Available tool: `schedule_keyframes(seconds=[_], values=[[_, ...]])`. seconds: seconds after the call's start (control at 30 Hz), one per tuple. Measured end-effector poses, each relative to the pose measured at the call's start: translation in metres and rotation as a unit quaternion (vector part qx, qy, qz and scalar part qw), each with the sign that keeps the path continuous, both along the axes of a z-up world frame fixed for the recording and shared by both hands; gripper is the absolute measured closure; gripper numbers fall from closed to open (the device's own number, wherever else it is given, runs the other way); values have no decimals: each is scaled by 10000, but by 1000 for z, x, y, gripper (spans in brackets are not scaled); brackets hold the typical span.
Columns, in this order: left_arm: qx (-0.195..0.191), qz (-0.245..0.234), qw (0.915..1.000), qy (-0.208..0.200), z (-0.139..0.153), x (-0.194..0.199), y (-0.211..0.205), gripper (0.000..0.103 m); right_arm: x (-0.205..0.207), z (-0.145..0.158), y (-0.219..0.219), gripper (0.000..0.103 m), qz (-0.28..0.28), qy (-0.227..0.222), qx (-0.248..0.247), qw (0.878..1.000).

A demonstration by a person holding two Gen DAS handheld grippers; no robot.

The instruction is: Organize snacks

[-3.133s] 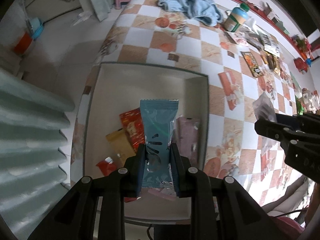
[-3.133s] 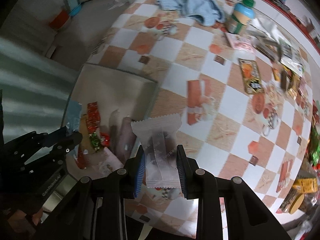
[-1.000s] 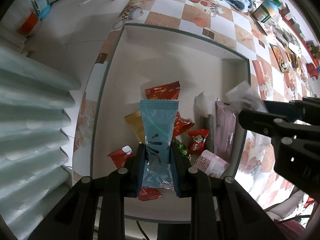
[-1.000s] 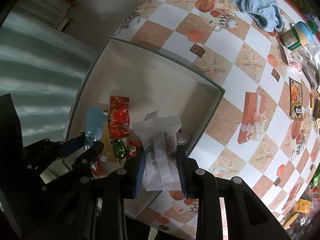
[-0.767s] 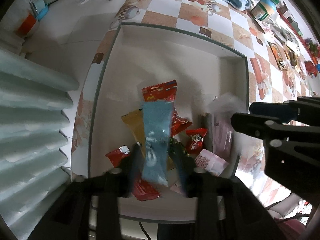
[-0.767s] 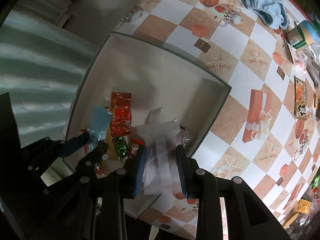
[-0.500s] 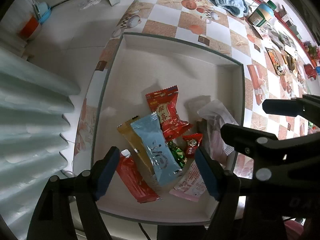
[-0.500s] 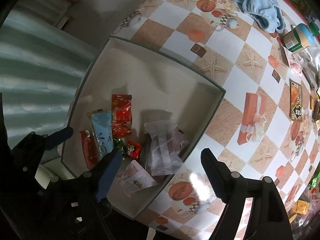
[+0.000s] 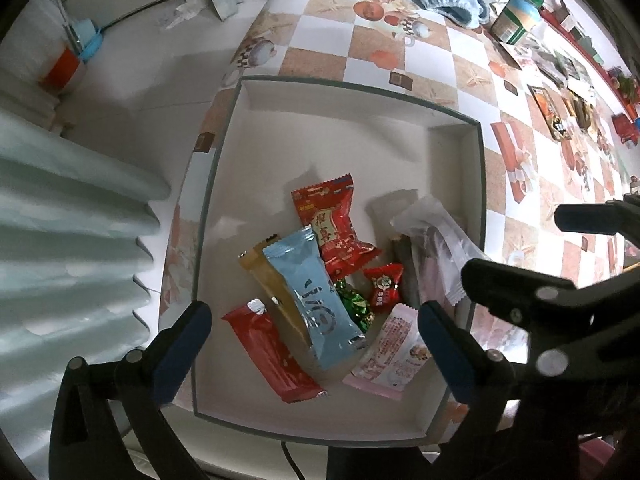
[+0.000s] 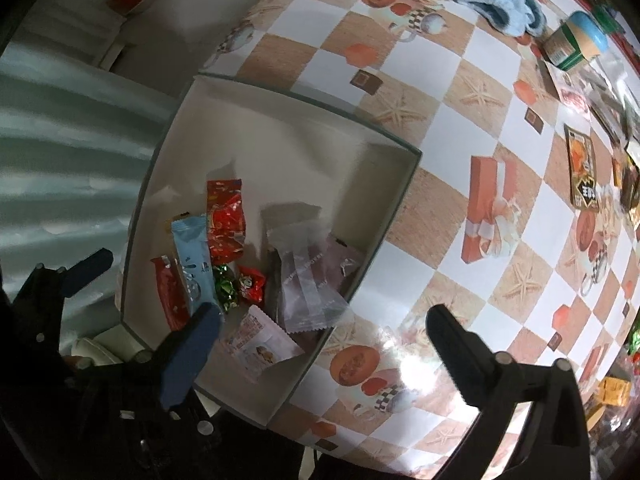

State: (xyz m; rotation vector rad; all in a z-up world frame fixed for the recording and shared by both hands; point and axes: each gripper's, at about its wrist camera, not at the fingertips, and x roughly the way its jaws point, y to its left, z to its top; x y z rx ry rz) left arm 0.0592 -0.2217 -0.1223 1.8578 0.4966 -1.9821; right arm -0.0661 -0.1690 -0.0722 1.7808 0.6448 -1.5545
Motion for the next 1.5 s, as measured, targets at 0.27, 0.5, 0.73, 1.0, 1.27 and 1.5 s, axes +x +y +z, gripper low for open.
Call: schedule_keyframes(seconds=[0.27, 0.5, 0.73, 1.0, 1.27, 1.5], values=[[-144, -71, 9999, 57, 7, -2, 7, 0, -5, 1, 17, 0, -175, -41, -12, 9998], [-48, -110, 9999, 5, 8, -5, 12, 0, -1, 6, 23, 0, -284, -46, -55, 9996], [-47, -143, 9999, -19, 11, -8, 16, 0, -2, 11, 31, 0, -367, -28, -122, 9992], [-79, -148, 9998, -45, 15, -9, 18, 0, -1, 19, 31, 0, -343, 45, -203, 9992], [-102, -93, 9999, -84, 19, -5, 17, 0, 5, 25, 24, 0, -183, 101, -269, 9994], [-107, -5, 9999, -126, 22, 0, 12, 0, 11, 29, 17, 0, -5, 184, -343, 9992]])
